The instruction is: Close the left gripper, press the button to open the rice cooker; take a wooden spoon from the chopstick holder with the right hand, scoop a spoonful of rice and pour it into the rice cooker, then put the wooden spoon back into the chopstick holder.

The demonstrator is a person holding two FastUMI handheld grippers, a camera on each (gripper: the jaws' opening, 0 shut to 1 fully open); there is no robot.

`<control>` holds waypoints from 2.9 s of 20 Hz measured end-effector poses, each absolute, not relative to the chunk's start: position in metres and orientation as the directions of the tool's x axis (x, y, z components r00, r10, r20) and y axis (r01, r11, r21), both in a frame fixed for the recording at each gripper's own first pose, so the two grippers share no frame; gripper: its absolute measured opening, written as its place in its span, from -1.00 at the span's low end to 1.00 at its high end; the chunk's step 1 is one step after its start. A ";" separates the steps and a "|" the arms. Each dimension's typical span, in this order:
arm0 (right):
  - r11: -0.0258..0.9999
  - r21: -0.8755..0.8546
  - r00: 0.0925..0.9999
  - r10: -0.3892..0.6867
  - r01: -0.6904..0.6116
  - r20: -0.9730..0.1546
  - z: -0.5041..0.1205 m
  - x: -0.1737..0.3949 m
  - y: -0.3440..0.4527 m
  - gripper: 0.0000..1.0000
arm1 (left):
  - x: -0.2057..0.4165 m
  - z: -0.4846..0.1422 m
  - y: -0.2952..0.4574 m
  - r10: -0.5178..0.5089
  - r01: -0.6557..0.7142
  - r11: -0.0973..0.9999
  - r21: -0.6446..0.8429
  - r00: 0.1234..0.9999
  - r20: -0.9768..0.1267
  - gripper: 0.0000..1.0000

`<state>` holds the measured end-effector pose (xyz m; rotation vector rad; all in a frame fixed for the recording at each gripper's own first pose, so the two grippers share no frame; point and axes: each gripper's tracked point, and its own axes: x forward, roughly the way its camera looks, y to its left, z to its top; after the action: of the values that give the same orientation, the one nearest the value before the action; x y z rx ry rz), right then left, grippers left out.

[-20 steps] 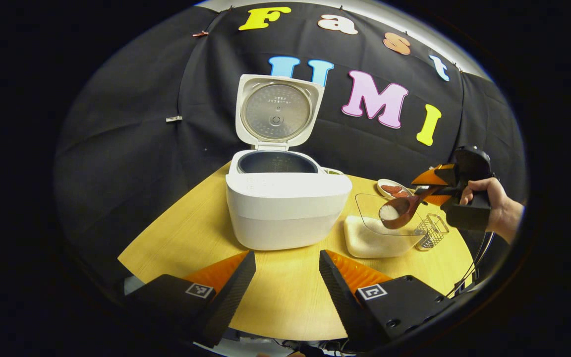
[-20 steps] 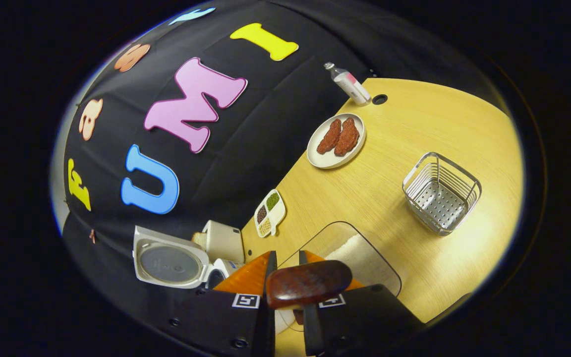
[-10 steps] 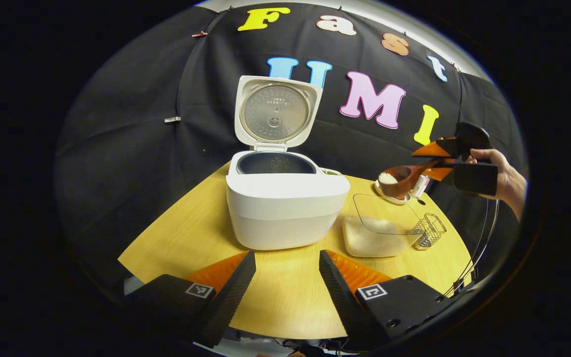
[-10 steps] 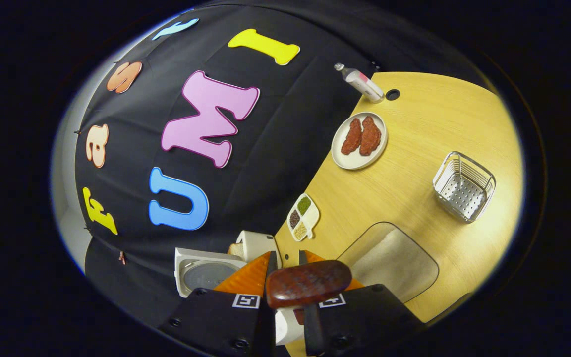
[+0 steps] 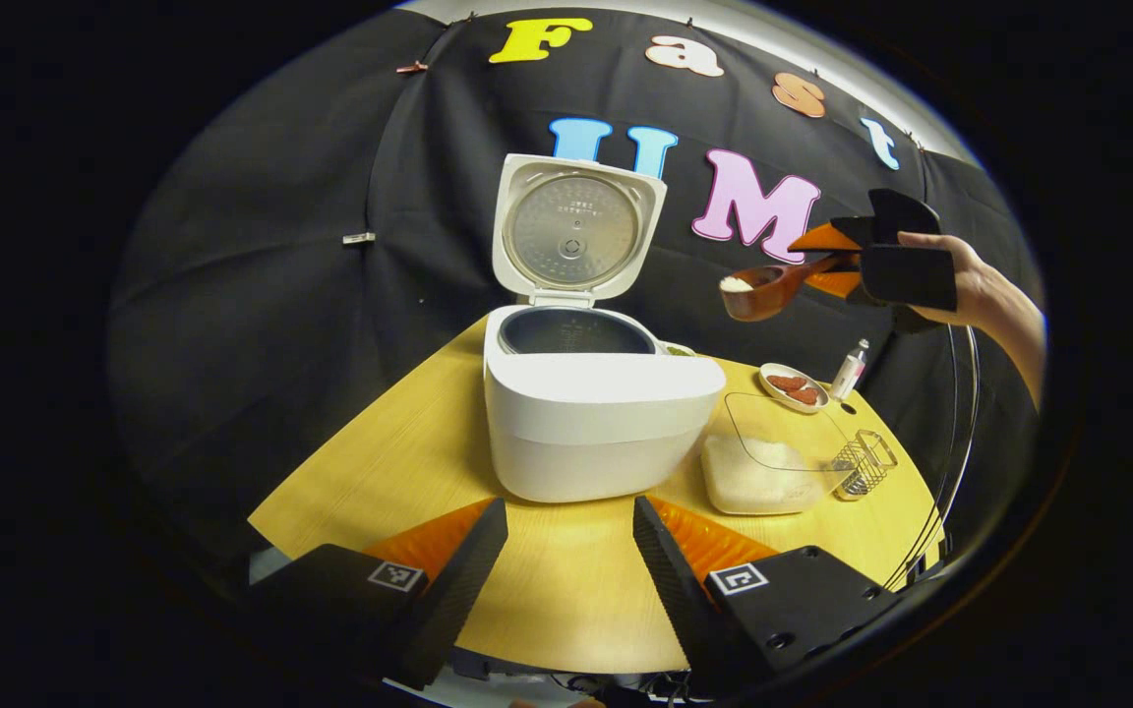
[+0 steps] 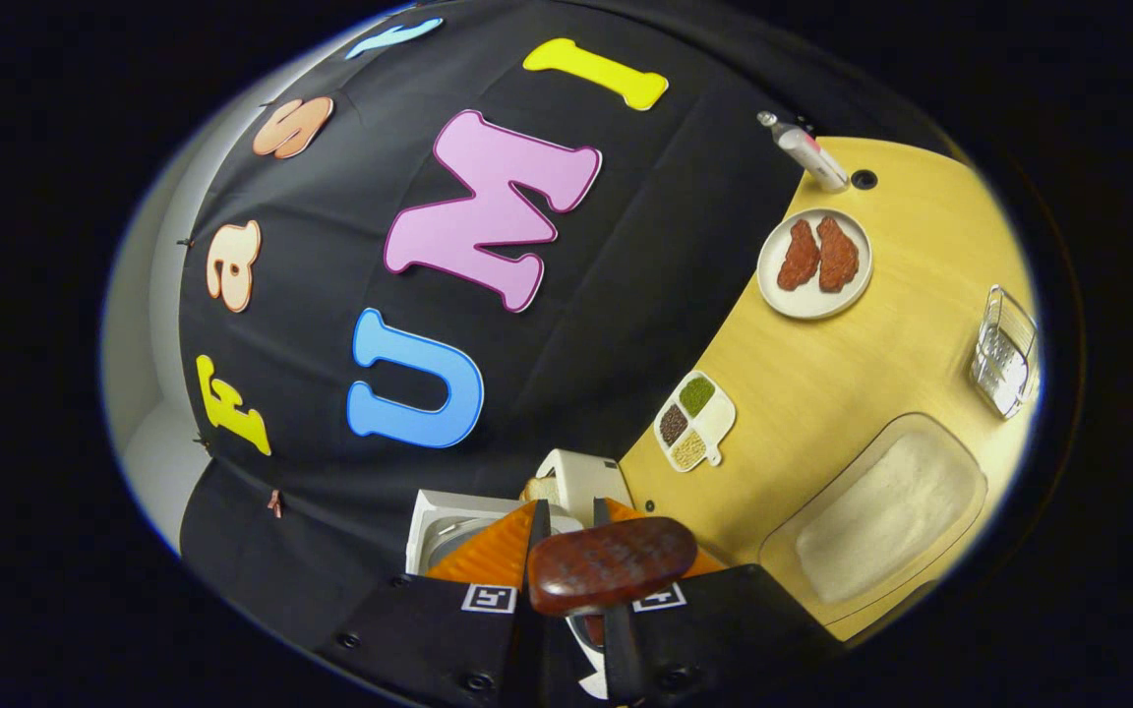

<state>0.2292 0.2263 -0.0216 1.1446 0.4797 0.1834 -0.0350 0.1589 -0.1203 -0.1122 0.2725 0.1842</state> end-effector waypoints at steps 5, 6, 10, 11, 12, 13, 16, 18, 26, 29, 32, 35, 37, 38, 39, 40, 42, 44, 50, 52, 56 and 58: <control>0.474 0.880 0.871 0.416 0.038 -0.261 -0.018 0.238 0.292 -0.57 | -0.043 -0.124 0.173 0.178 -0.220 0.968 -0.119 0.941 -0.288 0.80; 0.501 0.865 0.866 0.428 0.011 -0.258 -0.018 0.239 0.306 -0.58 | -0.043 -0.126 0.177 0.181 -0.224 0.967 -0.121 0.940 -0.291 0.81; 0.630 0.767 0.858 0.456 -0.121 -0.238 -0.017 0.244 0.356 -0.58 | -0.044 -0.134 0.190 0.199 -0.251 0.958 -0.138 0.929 -0.310 0.80; 0.664 0.732 0.857 0.458 -0.154 -0.235 -0.018 0.244 0.365 -0.58 | -0.044 -0.134 0.191 0.200 -0.255 0.956 -0.147 0.929 -0.311 0.81; 0.692 0.697 0.856 0.463 -0.185 -0.232 -0.021 0.245 0.373 -0.58 | -0.043 -0.135 0.192 0.201 -0.258 0.954 -0.153 0.928 -0.313 0.81; 0.718 0.662 0.852 0.469 -0.215 -0.231 -0.024 0.245 0.381 -0.58 | -0.043 -0.136 0.194 0.206 -0.264 0.952 -0.154 0.927 -0.315 0.80; 0.777 0.554 0.842 0.488 -0.299 -0.231 -0.033 0.247 0.401 -0.58 | -0.042 -0.136 0.208 0.225 -0.282 0.947 -0.151 0.923 -0.314 0.81; 0.806 0.474 0.836 0.501 -0.356 -0.225 -0.037 0.248 0.411 -0.58 | -0.040 -0.138 0.213 0.232 -0.291 0.944 -0.153 0.919 -0.317 0.80; 0.827 0.251 0.802 0.555 -0.504 -0.220 -0.046 0.256 0.447 -0.57 | -0.045 -0.153 0.222 0.249 -0.317 0.936 -0.152 0.904 -0.348 0.81; 0.803 0.092 0.778 0.595 -0.589 -0.201 -0.047 0.248 0.466 -0.57 | -0.042 -0.154 0.221 0.244 -0.311 0.939 -0.148 0.904 -0.351 0.81; 0.729 -0.099 0.733 0.655 -0.677 -0.187 -0.050 0.231 0.490 -0.55 | -0.041 -0.155 0.222 0.243 -0.308 0.940 -0.145 0.904 -0.351 0.81; 0.641 -0.237 0.682 0.707 -0.730 -0.189 -0.065 0.208 0.511 -0.46 | -0.042 -0.152 0.221 0.243 -0.308 0.940 -0.148 0.907 -0.344 0.81; 0.592 -0.287 0.653 0.726 -0.753 -0.215 -0.078 0.196 0.520 -0.55 | -0.041 -0.152 0.222 0.247 -0.311 0.939 -0.146 0.907 -0.342 0.81; 0.576 -0.309 0.646 0.730 -0.757 -0.222 -0.081 0.192 0.523 -0.55 | -0.043 -0.153 0.224 0.250 -0.314 0.938 -0.145 0.906 -0.342 0.81; 0.562 -0.333 0.642 0.734 -0.757 -0.221 -0.083 0.190 0.525 -0.55 | -0.044 -0.152 0.223 0.253 -0.317 0.937 -0.145 0.905 -0.342 0.80; 0.555 -0.352 0.642 0.736 -0.754 -0.216 -0.082 0.188 0.525 -0.55 | -0.046 -0.153 0.224 0.256 -0.321 0.936 -0.147 0.904 -0.343 0.81; 0.555 -0.341 0.636 0.744 -0.759 -0.205 -0.076 0.182 0.525 -0.55 | -0.049 -0.156 0.224 0.259 -0.326 0.933 -0.154 0.903 -0.344 0.80; 0.581 -0.283 0.639 0.744 -0.763 -0.197 -0.066 0.184 0.521 -0.46 | -0.051 -0.158 0.222 0.259 -0.328 0.932 -0.156 0.902 -0.346 0.81; 0.698 0.036 0.691 0.715 -0.716 -0.109 0.000 0.198 0.468 -0.54 | -0.044 -0.153 0.201 0.234 -0.296 0.944 -0.146 0.912 -0.336 0.81; 0.724 0.106 0.719 0.690 -0.682 -0.087 0.018 0.202 0.436 -0.48 | -0.040 -0.151 0.189 0.215 -0.273 0.952 -0.136 0.917 -0.335 0.81; 0.779 0.141 0.781 0.622 -0.611 -0.052 0.042 0.201 0.356 -0.47 | -0.029 -0.152 0.156 0.159 -0.213 0.969 -0.126 0.927 -0.339 0.81; 0.812 0.139 0.817 0.576 -0.566 -0.040 0.049 0.200 0.307 -0.46 | -0.021 -0.151 0.136 0.128 -0.176 0.978 -0.114 0.931 -0.343 0.81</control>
<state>0.1999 0.3072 0.0491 0.1232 0.0816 0.6103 -0.0206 0.1359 -0.1506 -0.1435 0.3406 0.1561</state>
